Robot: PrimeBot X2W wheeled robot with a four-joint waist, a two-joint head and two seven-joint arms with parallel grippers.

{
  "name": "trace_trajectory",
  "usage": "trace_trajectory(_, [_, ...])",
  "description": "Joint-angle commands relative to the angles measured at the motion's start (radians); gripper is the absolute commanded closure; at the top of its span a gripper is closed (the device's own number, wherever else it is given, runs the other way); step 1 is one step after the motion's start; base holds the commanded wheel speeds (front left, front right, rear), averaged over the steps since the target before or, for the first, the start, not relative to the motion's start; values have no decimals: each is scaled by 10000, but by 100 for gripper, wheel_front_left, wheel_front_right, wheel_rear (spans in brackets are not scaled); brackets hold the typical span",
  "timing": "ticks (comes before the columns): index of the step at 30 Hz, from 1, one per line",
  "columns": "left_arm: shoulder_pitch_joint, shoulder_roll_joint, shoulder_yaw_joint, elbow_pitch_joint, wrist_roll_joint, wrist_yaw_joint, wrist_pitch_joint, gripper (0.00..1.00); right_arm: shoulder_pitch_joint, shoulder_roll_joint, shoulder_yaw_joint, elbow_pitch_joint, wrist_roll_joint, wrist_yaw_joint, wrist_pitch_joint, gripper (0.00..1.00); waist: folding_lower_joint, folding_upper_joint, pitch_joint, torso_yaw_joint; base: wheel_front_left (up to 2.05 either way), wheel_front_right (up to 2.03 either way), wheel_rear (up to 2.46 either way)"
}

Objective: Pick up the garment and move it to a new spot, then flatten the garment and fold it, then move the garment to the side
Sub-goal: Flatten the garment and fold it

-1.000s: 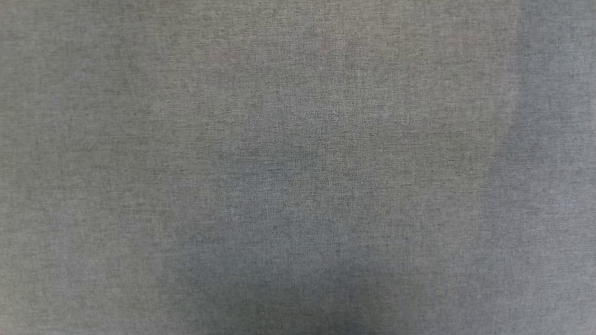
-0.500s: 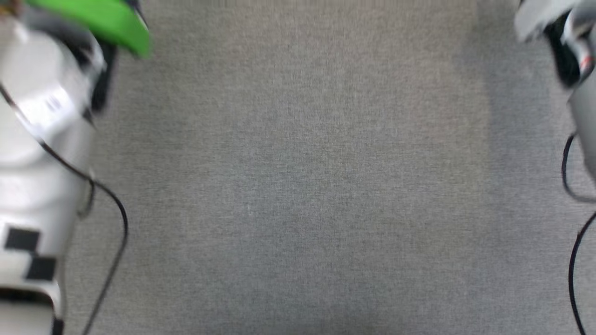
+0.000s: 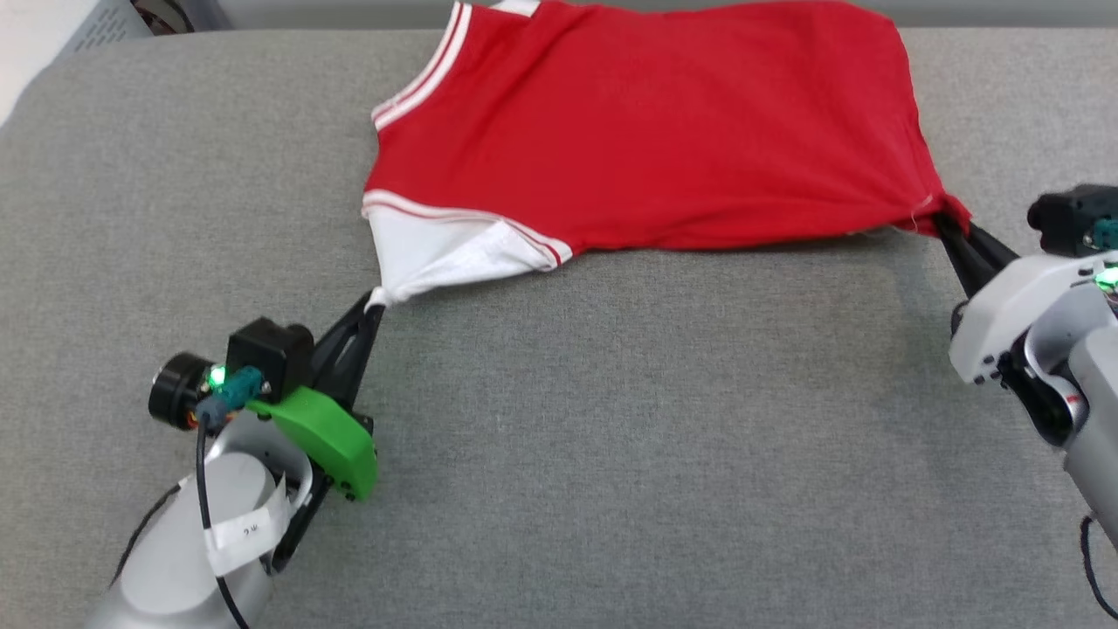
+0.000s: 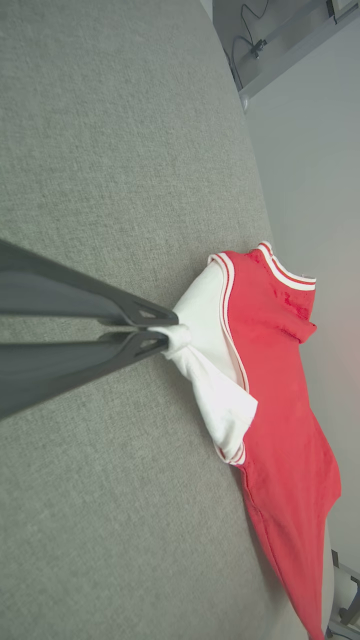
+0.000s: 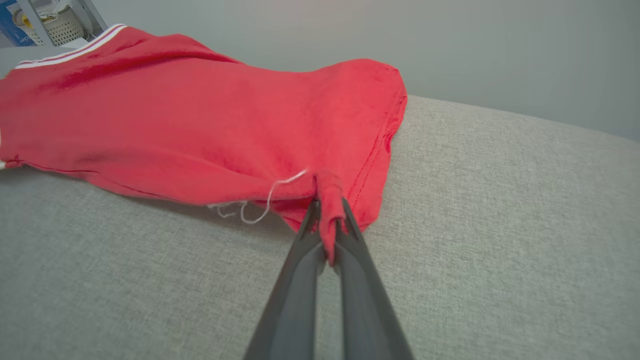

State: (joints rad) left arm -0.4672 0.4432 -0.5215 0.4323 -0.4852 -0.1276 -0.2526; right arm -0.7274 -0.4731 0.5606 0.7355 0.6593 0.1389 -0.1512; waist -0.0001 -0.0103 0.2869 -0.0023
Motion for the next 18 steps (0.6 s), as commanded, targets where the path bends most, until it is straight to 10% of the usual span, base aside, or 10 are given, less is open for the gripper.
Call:
trace_trajectory(1, [366, 84, -42, -141, -90, 43, 45, 100, 408, -308, 115, -231, 320, -82, 160, 100, 1, 103, -793, 280, 0, 0, 0])
trace_trajectory(18, [4316, 1394, -694, -3340, -795, 662, 1809, 100, 3877, -2070, 673, -2883, 2719, -82, 1221, 100, 1, 103, -2313, 393, 0, 0, 0])
